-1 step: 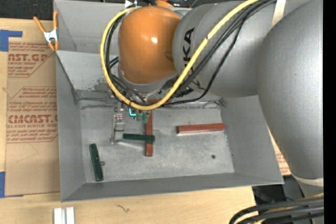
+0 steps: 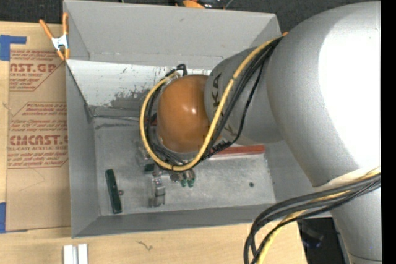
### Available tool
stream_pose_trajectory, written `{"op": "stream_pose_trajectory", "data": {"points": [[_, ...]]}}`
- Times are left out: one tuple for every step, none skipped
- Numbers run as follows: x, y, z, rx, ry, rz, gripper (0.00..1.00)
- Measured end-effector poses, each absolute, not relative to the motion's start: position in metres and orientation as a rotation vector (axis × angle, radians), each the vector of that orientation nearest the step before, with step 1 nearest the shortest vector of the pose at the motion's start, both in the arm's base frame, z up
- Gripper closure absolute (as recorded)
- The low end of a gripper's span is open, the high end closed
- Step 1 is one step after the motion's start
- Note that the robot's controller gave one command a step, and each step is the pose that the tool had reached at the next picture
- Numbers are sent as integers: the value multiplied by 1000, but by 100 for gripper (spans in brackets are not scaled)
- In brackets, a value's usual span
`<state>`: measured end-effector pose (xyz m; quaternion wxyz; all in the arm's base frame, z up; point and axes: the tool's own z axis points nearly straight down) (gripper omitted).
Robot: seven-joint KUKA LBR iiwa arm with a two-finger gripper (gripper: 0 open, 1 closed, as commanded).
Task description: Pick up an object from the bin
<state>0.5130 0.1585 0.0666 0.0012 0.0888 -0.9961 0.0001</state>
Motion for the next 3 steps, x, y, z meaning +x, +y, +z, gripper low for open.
{"op": "stream_pose_trajectory", "data": {"points": [[509,105,69,579,-3087,2,0],[509,106,70,580,-3087,-2,100],[503,94,203,665,-3079,0,100]]}}
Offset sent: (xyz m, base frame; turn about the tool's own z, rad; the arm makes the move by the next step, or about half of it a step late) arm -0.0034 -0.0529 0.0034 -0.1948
